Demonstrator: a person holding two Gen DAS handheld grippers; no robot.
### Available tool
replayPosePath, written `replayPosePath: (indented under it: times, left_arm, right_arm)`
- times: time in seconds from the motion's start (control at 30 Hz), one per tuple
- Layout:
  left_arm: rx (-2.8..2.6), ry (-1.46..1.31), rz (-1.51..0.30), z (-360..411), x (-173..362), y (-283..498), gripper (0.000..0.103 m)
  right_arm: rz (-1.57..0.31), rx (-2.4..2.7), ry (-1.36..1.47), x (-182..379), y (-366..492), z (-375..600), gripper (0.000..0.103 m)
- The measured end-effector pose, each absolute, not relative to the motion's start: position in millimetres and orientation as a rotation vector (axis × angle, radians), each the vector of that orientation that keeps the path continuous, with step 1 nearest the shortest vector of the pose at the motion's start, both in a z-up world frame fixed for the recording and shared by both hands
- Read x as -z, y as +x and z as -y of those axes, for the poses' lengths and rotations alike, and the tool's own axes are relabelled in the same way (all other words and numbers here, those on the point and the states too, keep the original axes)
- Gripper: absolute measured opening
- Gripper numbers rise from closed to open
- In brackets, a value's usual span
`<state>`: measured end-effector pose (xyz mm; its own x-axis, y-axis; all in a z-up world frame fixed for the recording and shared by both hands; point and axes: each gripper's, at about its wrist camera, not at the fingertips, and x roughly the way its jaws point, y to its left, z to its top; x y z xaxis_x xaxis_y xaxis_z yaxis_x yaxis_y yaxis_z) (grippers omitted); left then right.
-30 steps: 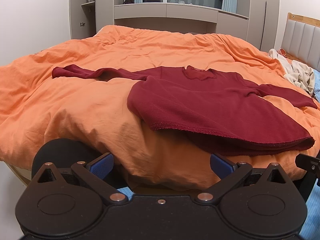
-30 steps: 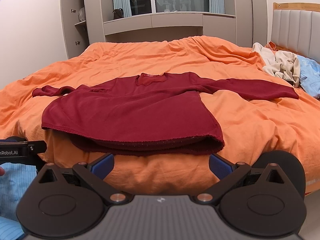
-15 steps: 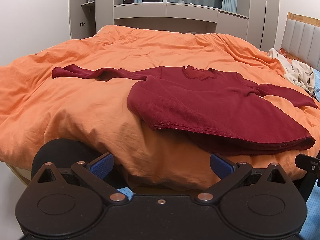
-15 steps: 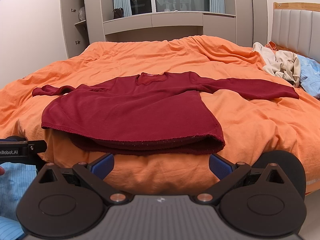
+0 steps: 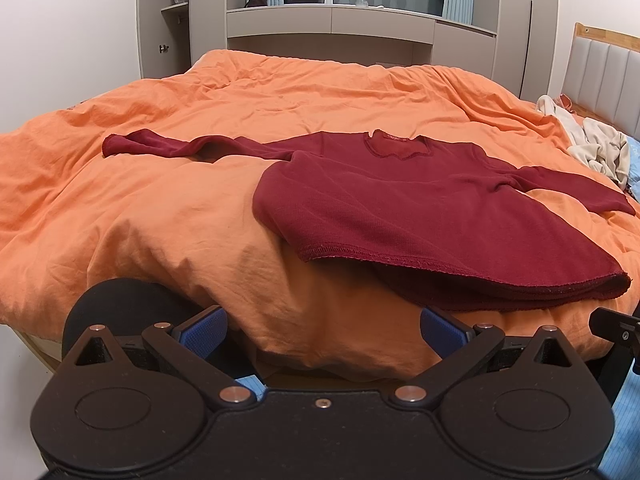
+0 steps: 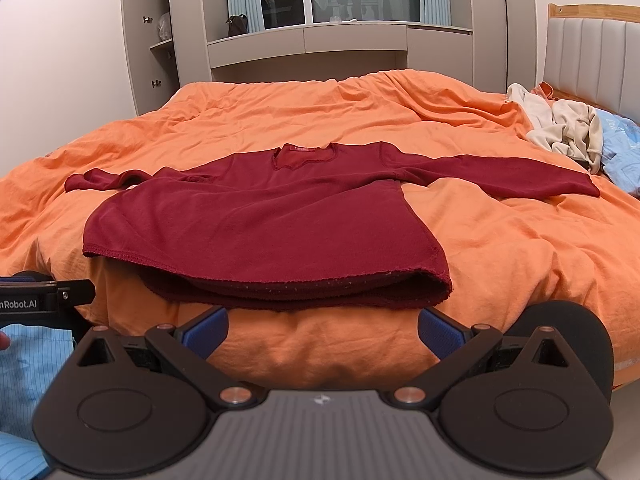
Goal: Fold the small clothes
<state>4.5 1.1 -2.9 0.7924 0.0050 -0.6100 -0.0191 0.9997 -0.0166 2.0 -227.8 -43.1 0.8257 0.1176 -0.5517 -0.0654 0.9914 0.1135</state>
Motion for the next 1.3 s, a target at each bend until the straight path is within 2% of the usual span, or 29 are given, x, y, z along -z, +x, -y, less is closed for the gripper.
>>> replayPosePath:
  times: [0.8, 1.3]
  left_arm:
    - [-0.010, -0.008, -0.686, -0.5, 4.1, 13.5, 0.103]
    - [0.007, -0.007, -0.658, 8.8, -37.2, 54.9, 0.103]
  right_arm:
    - [-0.613, -0.105, 0.106, 46.0, 8.2, 228.0, 0.103]
    - [-0.551, -0.129, 0.155, 17.5, 33.3, 249.1, 0.103]
